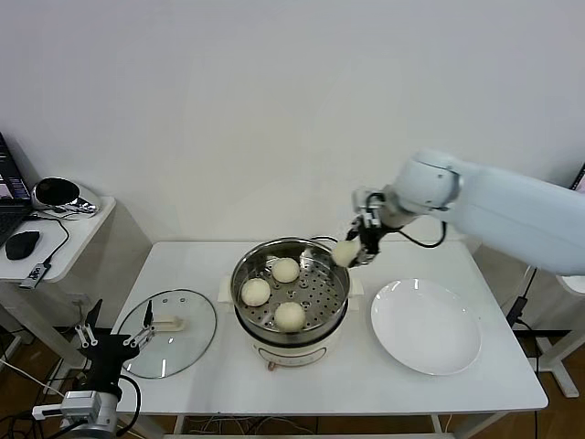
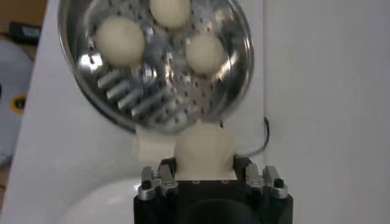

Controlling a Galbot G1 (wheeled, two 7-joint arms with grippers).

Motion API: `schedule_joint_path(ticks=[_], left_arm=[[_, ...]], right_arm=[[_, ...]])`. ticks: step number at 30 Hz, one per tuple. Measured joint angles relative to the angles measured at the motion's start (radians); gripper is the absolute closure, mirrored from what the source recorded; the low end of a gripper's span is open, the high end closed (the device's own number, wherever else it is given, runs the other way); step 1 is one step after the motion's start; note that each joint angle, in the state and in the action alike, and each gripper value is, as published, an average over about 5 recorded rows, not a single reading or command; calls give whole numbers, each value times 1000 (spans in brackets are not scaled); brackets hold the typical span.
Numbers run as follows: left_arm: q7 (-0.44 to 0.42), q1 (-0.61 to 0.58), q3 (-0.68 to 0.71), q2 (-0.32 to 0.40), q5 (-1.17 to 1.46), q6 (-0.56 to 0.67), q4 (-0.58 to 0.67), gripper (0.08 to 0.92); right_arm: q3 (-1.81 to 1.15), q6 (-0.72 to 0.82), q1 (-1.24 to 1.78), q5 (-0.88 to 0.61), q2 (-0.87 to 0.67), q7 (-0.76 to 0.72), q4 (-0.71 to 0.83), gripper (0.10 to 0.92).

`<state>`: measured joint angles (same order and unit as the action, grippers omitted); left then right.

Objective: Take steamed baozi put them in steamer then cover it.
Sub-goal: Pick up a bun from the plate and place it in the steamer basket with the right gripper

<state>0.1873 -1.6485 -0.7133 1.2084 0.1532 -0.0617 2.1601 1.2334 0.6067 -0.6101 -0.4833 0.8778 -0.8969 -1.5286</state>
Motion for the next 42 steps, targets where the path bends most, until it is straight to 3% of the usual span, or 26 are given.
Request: schedule_joint_path(ticks=[11, 27, 36, 42], left_arm=[[0, 4, -4, 9, 1, 1, -6, 177], [0, 24, 7, 3, 3, 1, -26, 177], [0, 24, 3, 2, 3, 1, -27, 177], [0, 27, 0, 1, 6, 0, -30, 177]], right_arm=[[70, 77, 37, -60, 145, 73, 55, 445], [76, 108, 125, -14, 180, 105, 113, 431], [45, 111, 138, -10, 163, 100, 98, 225], [-2, 108, 122, -16, 115, 95, 53, 203]])
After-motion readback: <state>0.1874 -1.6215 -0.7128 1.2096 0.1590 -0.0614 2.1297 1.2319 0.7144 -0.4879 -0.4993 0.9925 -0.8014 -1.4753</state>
